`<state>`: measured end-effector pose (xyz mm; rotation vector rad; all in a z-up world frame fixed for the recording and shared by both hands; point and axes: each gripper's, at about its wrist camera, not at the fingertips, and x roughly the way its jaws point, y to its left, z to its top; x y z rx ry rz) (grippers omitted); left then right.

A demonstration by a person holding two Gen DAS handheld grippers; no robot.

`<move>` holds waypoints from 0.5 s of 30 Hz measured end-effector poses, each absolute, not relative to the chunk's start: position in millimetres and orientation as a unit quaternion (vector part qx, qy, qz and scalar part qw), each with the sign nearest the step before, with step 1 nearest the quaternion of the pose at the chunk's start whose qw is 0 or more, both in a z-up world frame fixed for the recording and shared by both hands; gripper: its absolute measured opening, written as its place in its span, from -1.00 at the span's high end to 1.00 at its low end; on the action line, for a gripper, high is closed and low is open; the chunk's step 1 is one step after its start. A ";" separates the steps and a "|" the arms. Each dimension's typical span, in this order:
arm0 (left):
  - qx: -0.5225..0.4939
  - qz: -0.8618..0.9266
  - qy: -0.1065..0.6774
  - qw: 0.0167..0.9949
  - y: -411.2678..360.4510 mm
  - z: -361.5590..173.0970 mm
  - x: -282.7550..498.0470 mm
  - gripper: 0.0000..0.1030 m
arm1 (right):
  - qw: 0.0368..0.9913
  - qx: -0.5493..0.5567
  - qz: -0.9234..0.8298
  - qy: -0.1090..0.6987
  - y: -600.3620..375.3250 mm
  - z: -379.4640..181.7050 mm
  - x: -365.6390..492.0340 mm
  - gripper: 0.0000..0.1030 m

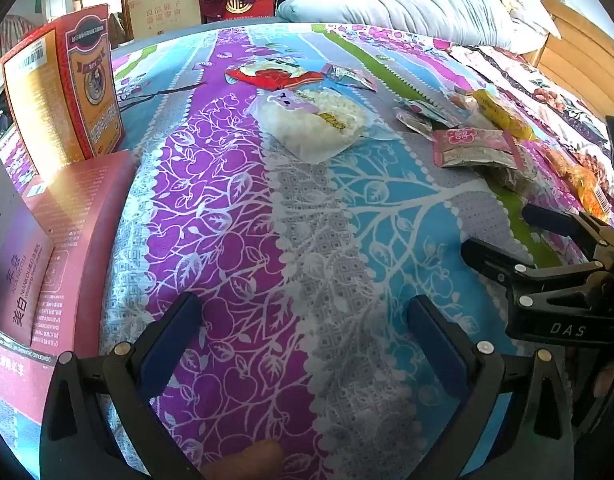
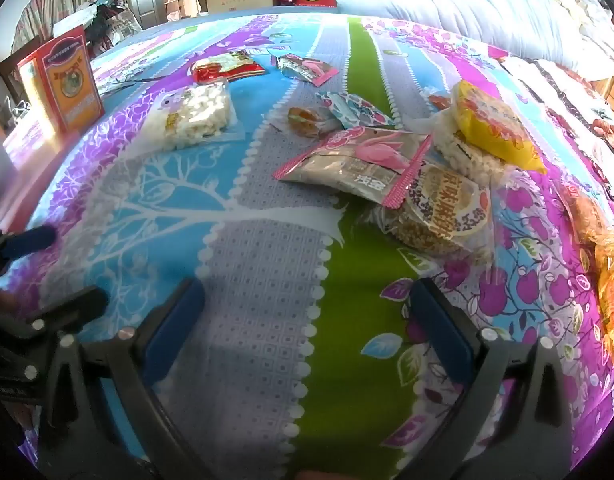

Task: Organize snacks

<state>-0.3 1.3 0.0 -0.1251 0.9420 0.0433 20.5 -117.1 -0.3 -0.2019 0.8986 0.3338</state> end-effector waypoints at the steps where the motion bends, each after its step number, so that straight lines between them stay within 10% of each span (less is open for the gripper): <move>1: -0.049 0.027 0.456 0.888 0.1 0.0 0.0 -1.00 | 0.882 -0.098 0.160 0.432 -117.1 -0.4 20.5 -1.00; 15: -0.046 0.030 0.457 0.888 6.5 -4.2 3.4 -1.00 | 0.883 -0.099 0.159 0.431 -117.0 -0.4 20.4 -1.00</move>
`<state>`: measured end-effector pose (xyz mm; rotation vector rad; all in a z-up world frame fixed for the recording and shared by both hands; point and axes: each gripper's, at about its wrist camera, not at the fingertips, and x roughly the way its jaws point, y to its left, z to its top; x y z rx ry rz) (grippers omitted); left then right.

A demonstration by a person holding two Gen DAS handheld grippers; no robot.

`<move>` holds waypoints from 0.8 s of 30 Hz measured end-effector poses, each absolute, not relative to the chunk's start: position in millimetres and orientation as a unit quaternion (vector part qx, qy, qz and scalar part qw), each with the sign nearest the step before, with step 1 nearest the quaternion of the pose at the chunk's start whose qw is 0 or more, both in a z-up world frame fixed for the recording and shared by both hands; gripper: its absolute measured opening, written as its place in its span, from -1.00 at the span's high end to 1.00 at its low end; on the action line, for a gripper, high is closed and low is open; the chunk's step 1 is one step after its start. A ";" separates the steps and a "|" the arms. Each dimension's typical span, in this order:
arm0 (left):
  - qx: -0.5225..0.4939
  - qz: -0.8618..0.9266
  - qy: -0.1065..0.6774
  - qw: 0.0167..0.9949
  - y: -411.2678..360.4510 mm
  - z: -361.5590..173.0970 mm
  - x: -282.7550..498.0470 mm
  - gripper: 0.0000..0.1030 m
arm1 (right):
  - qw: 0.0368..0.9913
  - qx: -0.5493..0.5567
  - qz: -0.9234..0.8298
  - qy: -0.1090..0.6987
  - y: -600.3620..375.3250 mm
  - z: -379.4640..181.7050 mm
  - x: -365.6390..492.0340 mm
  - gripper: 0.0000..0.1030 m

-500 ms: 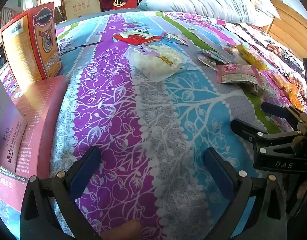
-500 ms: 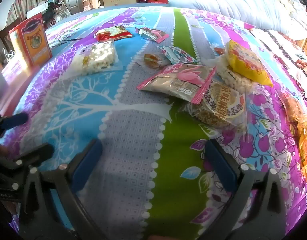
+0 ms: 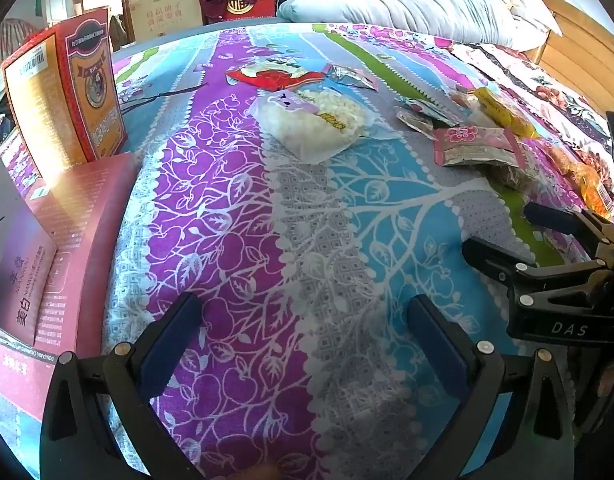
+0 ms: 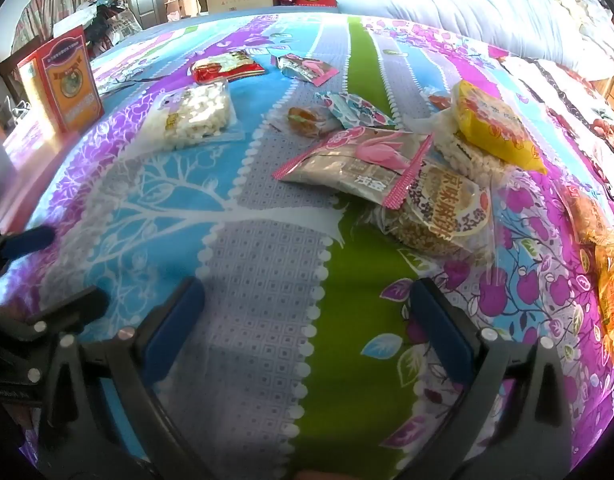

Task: Organize snacks

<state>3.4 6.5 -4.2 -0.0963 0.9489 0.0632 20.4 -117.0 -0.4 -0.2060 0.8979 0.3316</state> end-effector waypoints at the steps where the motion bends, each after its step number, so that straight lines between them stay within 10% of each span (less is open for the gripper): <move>1: -0.044 0.033 0.457 0.888 7.2 -4.4 3.9 -1.00 | 0.882 -0.099 0.159 0.431 -116.9 -0.4 20.5 -1.00; 24: -0.038 0.037 0.458 0.887 -1.5 -0.9 3.4 -1.00 | 0.882 -0.100 0.159 0.432 -117.3 -0.6 20.6 -1.00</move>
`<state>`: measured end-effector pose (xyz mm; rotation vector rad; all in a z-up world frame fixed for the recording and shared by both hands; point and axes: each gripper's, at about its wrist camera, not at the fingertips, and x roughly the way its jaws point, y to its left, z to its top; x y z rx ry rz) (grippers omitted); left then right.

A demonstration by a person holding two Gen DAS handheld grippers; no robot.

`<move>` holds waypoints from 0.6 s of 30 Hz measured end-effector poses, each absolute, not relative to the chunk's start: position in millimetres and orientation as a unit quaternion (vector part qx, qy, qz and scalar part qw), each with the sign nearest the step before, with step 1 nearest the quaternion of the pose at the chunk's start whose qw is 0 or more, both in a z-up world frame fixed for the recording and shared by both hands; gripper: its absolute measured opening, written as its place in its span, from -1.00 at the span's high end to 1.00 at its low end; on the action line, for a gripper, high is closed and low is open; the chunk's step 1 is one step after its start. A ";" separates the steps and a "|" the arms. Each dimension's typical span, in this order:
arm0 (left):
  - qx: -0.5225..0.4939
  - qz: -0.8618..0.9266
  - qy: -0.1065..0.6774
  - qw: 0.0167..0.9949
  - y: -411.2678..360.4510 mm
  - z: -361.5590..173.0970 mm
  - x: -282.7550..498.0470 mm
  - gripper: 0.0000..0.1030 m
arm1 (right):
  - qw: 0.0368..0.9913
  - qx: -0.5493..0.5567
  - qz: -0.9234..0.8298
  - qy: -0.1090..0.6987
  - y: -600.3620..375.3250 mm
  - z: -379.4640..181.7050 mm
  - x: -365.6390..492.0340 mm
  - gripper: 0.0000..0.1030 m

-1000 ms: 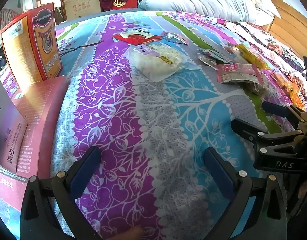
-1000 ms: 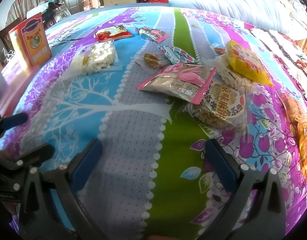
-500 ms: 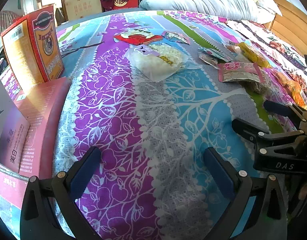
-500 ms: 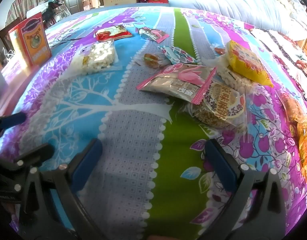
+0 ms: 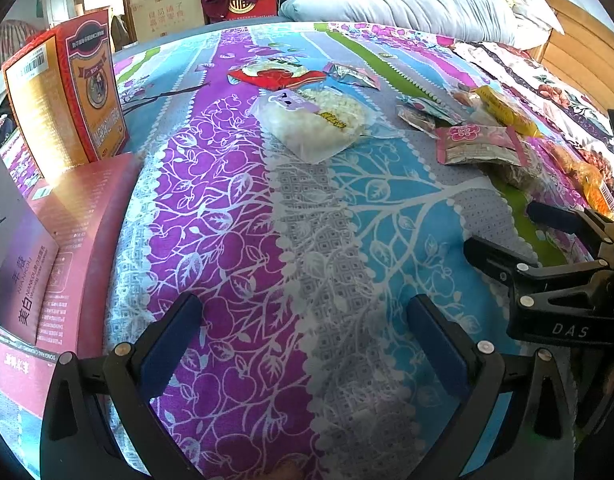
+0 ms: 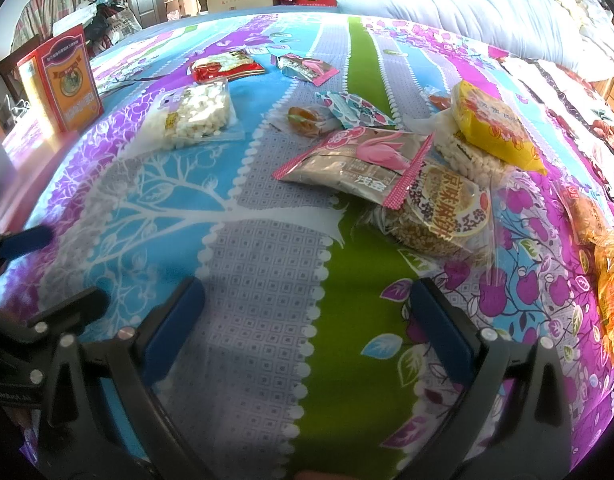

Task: Organize snacks

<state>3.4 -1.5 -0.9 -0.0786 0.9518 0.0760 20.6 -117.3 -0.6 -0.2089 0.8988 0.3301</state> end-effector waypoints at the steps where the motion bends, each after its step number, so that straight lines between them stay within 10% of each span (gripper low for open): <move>1: -0.038 0.036 0.458 0.887 -1.3 -0.6 3.4 -1.00 | 0.882 -0.099 0.159 0.431 -117.3 -0.5 20.5 -1.00; 18: -0.035 0.048 0.459 0.886 -5.1 3.5 -0.6 -1.00 | 0.882 -0.100 0.158 0.431 -117.2 -2.4 20.5 -1.00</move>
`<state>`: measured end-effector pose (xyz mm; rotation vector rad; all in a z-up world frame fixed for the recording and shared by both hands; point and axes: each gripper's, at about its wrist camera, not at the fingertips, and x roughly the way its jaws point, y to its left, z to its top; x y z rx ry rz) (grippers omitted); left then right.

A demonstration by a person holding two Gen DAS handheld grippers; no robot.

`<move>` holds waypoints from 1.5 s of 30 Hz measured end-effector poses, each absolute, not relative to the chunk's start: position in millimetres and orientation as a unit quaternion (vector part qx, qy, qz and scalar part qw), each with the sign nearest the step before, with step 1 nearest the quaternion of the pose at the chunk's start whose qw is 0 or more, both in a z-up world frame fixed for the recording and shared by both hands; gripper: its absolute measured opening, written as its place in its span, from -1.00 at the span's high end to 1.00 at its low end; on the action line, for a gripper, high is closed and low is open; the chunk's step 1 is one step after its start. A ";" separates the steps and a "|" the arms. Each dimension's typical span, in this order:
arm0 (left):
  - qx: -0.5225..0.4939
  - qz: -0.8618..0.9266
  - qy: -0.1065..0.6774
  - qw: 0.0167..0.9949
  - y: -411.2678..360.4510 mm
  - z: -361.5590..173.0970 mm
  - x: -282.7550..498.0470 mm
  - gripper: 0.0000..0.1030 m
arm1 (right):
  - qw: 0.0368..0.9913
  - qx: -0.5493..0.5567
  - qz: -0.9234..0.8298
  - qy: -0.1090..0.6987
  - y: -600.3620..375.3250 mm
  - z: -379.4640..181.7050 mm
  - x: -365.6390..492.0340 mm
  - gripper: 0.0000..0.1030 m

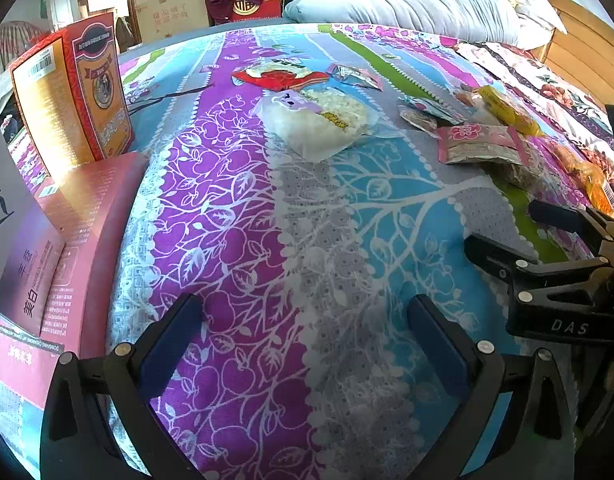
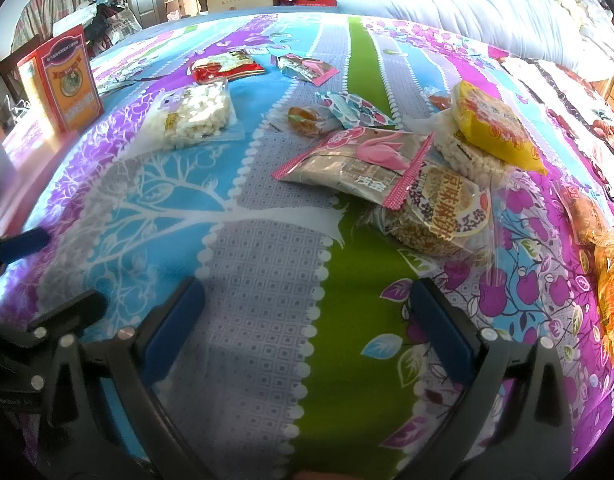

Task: Organize snacks

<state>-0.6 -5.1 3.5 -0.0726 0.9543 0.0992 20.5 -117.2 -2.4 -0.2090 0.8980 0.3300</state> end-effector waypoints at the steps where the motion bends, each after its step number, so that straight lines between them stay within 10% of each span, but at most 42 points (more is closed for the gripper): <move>1: -0.035 0.048 0.458 0.887 -5.2 2.7 -1.5 -1.00 | 0.883 -0.100 0.158 0.431 -117.2 -2.4 20.6 -1.00; 45: -0.035 0.048 0.458 0.887 -5.2 2.1 -1.8 -1.00 | 0.882 -0.093 0.164 0.431 -118.4 -0.8 19.2 -1.00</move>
